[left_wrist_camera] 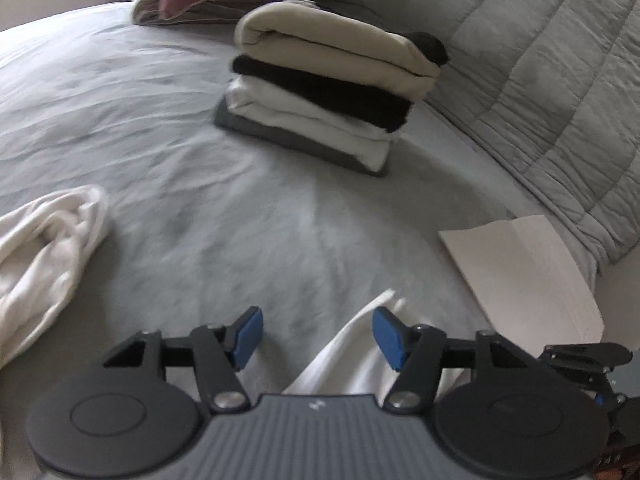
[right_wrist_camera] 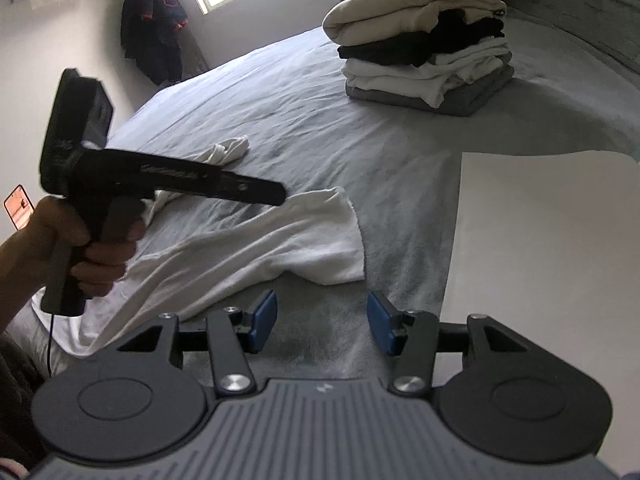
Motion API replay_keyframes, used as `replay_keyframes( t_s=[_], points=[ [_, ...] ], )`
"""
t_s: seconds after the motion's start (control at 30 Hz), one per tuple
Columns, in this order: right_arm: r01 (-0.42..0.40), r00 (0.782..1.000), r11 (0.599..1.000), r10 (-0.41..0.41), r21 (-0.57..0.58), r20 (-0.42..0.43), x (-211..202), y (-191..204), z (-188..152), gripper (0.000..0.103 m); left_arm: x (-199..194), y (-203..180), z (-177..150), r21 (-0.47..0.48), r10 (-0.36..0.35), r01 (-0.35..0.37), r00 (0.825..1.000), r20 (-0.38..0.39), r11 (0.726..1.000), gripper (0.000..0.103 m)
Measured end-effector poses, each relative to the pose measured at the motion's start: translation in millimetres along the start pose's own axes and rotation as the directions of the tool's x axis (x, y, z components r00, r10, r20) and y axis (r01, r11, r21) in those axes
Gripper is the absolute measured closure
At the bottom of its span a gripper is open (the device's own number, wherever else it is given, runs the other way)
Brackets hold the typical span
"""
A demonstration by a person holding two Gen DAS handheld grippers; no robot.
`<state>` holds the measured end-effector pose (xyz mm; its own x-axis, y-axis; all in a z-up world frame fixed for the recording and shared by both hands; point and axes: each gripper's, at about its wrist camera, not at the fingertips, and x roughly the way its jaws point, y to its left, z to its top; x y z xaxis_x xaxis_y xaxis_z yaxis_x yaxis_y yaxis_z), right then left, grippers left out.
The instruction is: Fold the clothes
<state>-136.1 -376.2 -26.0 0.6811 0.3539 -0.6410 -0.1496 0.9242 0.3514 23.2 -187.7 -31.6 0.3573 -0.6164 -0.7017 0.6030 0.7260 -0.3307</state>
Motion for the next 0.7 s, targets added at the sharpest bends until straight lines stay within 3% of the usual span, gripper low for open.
replay_keyframes(
  t_s=[0.1, 0.17, 0.2, 0.47, 0.7],
  points=[
    [-0.006, 1.000, 1.000, 0.006, 0.013, 0.006, 2, -2, 2, 0.050, 12, -6, 4, -0.001, -0.021, 0.021, 0.999, -0.031, 1.000, 0.049],
    [-0.011, 1.000, 1.000, 0.011, 0.021, 0.009, 4, -4, 3, 0.050, 15, -8, 5, 0.010, -0.011, 0.011, 0.999, -0.032, 1.000, 0.077],
    [-0.014, 1.000, 1.000, 0.014, 0.025, 0.012, 4, -5, 3, 0.050, 16, -9, 5, 0.015, -0.005, 0.006, 0.999, -0.032, 1.000, 0.101],
    [-0.043, 0.998, 0.996, 0.039, 0.081, 0.053, 9, -13, 5, 0.050, 10, 11, 13, -0.059, 0.095, -0.091, 0.994, 0.060, 0.994, 0.101],
    [-0.102, 0.992, 0.968, 0.081, 0.227, 0.101, 24, -28, 18, 0.050, 15, 15, 14, -0.062, 0.099, -0.095, 0.993, 0.064, 0.994, 0.101]
  ],
)
